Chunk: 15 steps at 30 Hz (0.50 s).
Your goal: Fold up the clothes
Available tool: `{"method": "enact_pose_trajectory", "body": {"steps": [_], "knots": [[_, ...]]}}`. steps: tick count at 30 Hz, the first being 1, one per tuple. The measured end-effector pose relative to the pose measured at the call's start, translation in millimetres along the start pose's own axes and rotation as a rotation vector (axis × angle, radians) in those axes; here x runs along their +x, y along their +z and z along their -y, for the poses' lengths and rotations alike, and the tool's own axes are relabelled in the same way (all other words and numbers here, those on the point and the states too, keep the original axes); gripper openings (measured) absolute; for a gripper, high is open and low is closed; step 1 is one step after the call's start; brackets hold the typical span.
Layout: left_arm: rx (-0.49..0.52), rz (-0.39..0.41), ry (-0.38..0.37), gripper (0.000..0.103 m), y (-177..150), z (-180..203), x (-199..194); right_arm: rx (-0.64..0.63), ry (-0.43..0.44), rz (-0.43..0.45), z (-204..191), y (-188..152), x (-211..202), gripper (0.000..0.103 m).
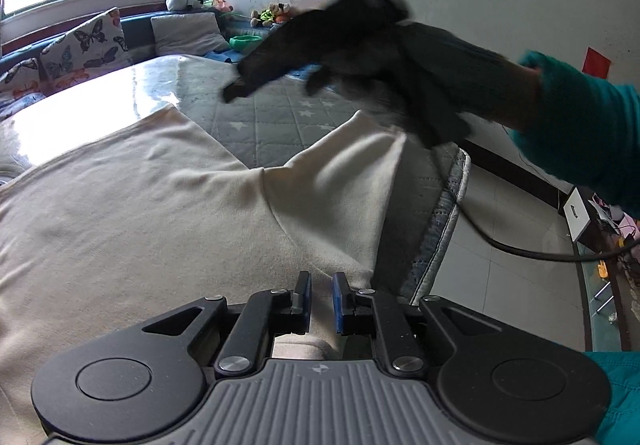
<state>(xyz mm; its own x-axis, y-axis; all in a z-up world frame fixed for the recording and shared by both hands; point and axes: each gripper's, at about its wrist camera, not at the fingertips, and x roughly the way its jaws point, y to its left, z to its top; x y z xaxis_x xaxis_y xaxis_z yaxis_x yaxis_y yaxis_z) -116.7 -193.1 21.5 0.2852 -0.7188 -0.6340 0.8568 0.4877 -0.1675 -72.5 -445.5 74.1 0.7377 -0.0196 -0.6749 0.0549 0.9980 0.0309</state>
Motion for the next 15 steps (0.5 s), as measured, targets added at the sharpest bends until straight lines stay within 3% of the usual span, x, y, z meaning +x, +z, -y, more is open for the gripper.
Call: {"method": "enact_pose_trajectory", "body": {"steps": [5, 11, 15], "knots": [[-0.016, -0.009, -0.019, 0.013, 0, -3, 4, -0.002, 0.111, -0.03, -18, 25, 36, 0.019], [-0.029, -0.009, -0.037, 0.013, 0, -4, 5, -0.007, 0.111, -0.082, -24, 32, 71, 0.019], [-0.034, -0.008, -0.048, 0.013, 0, -6, 6, 0.003, 0.099, -0.085, -25, 37, 83, 0.006]]}}
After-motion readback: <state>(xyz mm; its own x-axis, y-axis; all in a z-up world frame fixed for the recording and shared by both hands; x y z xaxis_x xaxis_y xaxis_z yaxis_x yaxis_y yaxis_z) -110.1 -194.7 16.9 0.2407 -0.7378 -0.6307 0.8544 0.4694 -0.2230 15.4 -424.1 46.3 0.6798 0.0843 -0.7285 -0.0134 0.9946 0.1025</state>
